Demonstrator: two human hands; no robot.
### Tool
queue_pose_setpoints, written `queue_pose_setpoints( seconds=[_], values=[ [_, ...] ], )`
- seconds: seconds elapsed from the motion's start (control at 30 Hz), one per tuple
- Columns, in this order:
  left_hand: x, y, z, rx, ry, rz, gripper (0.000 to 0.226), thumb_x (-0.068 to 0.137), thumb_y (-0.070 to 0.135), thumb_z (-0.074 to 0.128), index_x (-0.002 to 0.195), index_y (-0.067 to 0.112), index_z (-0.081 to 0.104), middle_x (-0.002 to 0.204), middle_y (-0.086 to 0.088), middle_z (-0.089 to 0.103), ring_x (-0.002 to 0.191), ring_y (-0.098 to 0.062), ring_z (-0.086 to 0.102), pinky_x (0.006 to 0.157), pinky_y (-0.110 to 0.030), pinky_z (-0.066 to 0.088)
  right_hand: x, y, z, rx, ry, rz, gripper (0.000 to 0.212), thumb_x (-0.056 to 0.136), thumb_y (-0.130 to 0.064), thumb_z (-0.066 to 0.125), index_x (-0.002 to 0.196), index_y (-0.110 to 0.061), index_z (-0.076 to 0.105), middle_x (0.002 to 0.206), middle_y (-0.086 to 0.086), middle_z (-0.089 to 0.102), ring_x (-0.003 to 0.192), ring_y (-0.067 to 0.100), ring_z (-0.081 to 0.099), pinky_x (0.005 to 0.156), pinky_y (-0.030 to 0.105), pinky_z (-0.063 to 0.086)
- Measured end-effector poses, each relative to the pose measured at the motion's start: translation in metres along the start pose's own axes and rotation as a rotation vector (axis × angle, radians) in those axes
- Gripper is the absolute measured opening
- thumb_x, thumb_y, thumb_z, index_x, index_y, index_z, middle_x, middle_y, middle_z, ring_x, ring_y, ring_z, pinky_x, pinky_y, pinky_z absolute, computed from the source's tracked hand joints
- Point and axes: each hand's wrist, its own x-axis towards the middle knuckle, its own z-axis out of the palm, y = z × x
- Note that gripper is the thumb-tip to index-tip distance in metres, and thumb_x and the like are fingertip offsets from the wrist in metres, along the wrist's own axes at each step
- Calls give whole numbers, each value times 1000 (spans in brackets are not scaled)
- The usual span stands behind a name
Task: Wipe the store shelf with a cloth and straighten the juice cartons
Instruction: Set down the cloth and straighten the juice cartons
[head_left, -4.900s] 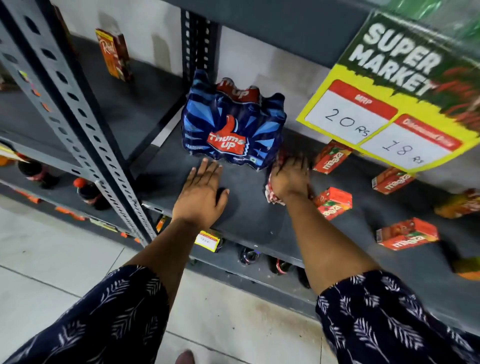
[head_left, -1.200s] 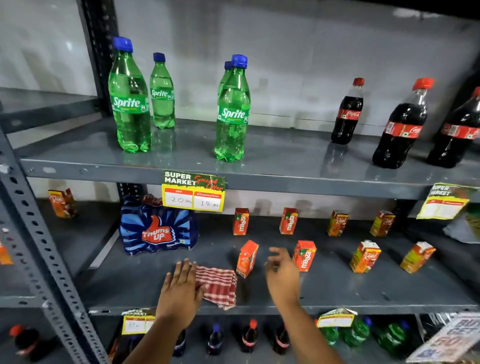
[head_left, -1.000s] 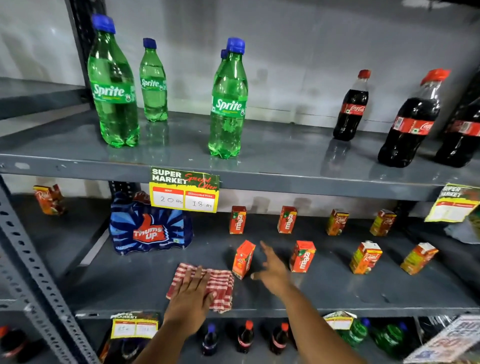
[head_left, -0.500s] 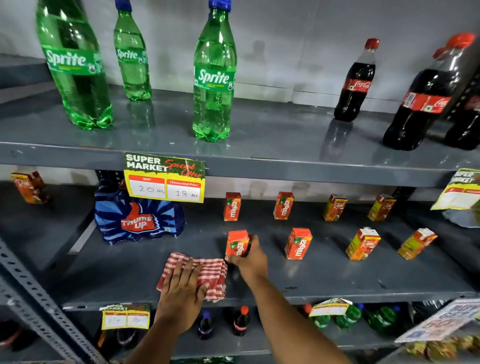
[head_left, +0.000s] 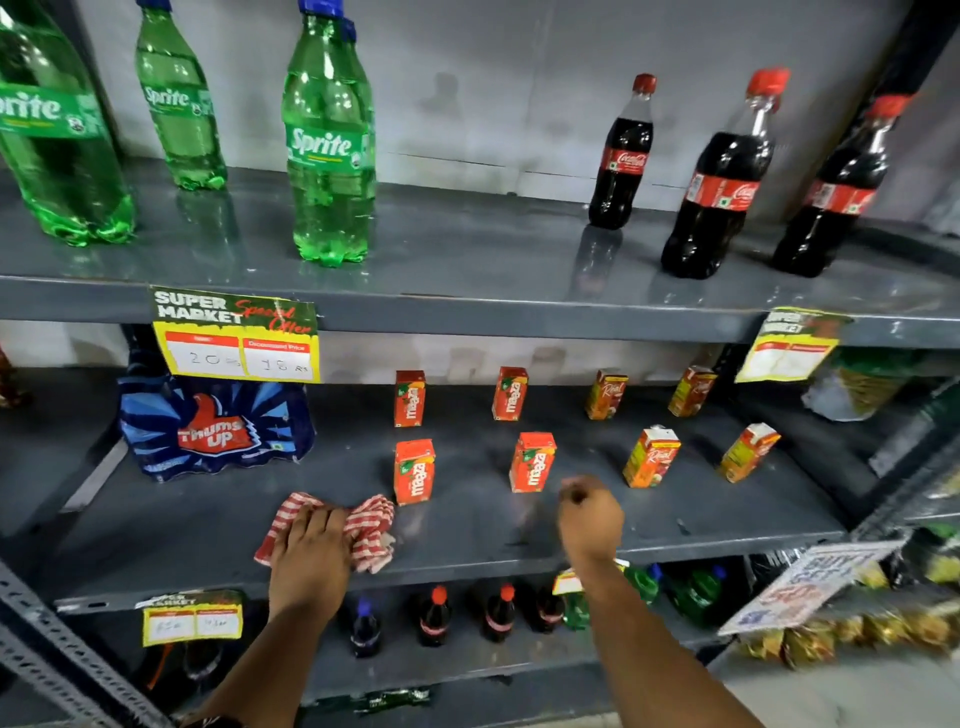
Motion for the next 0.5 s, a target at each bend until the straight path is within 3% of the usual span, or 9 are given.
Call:
queue_pose_setpoints(
  seconds=[0.07, 0.17, 0.33, 0.5],
  values=[
    [-5, 7, 2, 14, 29, -15, 30, 81, 8, 56, 111, 11, 56, 115, -13, 60, 117, -36, 47, 97, -54, 39, 34, 16, -32, 63, 123, 114, 21, 95, -5, 62, 114, 1, 70, 113, 28, 75, 107, 47, 69, 89, 45, 56],
    [-18, 27, 10, 38, 82, -50, 32, 77, 5, 60, 108, 9, 58, 111, -15, 62, 112, -38, 51, 91, -54, 42, 88, 45, -71, 152, 138, 227, 44, 90, -5, 71, 128, 7, 55, 127, 31, 66, 119, 48, 62, 99, 51, 50],
    [-40, 84, 24, 55, 115, -85, 38, 69, 3, 66, 105, 10, 57, 109, -16, 62, 109, -39, 51, 89, -53, 42, 139, 77, -90, 168, -105, 246, 85, 76, -7, 87, 146, 5, 41, 144, 27, 56, 131, 44, 56, 107, 48, 48],
    [-38, 170, 39, -2, 138, -86, 31, 72, 4, 59, 102, 14, 58, 108, -12, 63, 109, -36, 55, 87, -51, 45, 160, 85, -75, 126, -258, 130, 83, 74, -24, 91, 139, -1, 46, 132, 23, 67, 122, 41, 64, 100, 45, 51]
  ],
)
